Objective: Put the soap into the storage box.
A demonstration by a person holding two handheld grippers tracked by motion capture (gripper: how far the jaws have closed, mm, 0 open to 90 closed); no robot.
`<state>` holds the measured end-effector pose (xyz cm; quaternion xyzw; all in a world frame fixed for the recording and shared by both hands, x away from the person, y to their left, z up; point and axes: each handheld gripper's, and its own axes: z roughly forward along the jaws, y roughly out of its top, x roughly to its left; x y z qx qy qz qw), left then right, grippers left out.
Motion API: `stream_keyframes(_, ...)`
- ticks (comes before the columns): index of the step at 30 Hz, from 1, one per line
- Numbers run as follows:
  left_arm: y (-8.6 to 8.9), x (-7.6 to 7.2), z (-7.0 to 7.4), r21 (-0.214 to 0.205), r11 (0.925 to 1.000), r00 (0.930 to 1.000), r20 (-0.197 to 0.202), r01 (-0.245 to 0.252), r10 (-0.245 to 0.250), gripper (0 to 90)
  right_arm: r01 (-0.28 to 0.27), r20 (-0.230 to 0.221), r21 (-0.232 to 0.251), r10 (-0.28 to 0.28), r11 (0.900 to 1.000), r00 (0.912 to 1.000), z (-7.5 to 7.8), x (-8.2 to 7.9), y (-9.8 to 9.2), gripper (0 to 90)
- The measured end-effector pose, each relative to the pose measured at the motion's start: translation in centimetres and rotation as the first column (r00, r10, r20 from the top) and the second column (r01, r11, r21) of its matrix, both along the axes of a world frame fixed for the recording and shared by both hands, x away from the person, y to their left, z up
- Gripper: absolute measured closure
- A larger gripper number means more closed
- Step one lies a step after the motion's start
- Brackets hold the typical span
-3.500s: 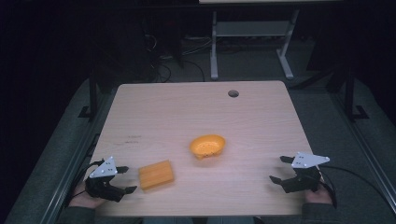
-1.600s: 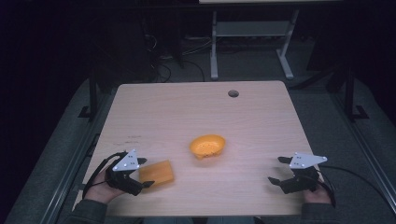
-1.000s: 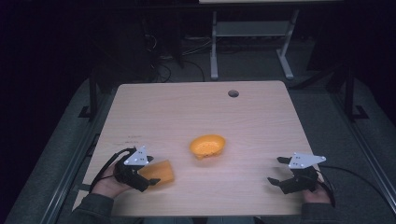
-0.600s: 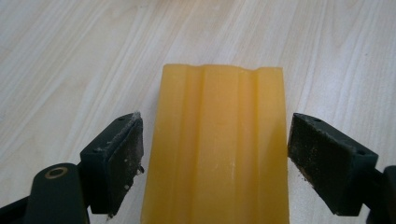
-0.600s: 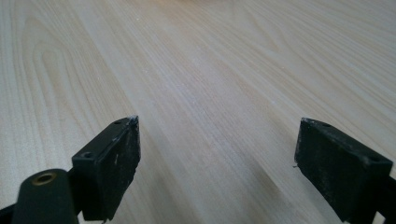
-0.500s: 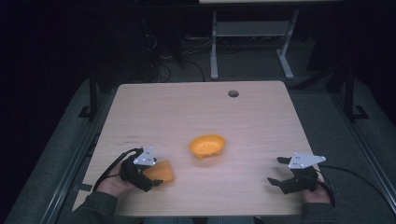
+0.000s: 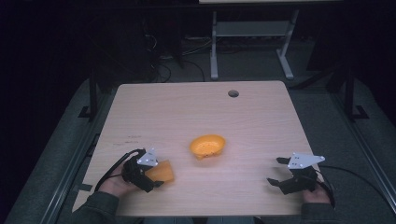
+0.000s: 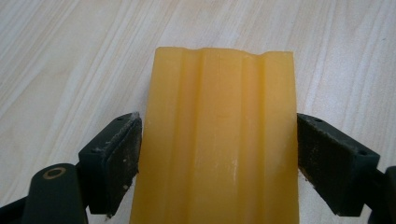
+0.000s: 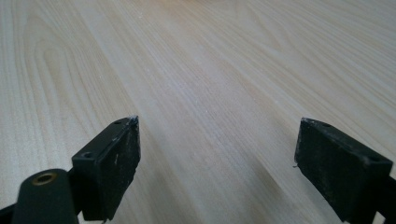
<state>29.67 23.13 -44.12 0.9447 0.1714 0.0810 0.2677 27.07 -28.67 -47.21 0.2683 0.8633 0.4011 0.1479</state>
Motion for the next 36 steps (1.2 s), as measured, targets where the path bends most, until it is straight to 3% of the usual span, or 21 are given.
stream_keyframes(7, -0.2, 0.2, -0.3, 0.006, 1.0000, 0.9999, -0.014, -0.006, 0.006, 17.0, -0.002, -0.002, -0.001, 0.002, 1.0000, 1.0000, 0.0, 0.0, 0.0, 13.7)
stream_keyframes(11, -0.3, 0.3, -0.5, 0.032, 0.9995, 0.9998, -0.018, -0.003, 0.003, 16.8, -0.001, -0.002, -0.001, 0.001, 1.0000, 1.0000, 0.0, 0.0, 0.0, 13.7)
stream_keyframes(31, -0.4, 0.7, -1.2, 0.030, 0.9995, 0.9973, -0.073, -0.004, 0.007, 17.6, 0.000, -0.004, 0.000, 0.000, 1.0000, 1.0000, 0.0, 0.0, 0.0, 13.7)
stream_keyframes(36, -0.4, 0.8, -1.1, 0.036, 0.9993, 0.9982, -0.059, 0.013, -0.011, 18.4, 0.001, -0.004, 0.002, -0.001, 1.0000, 1.0000, 0.0, 0.0, 0.0, 13.7)
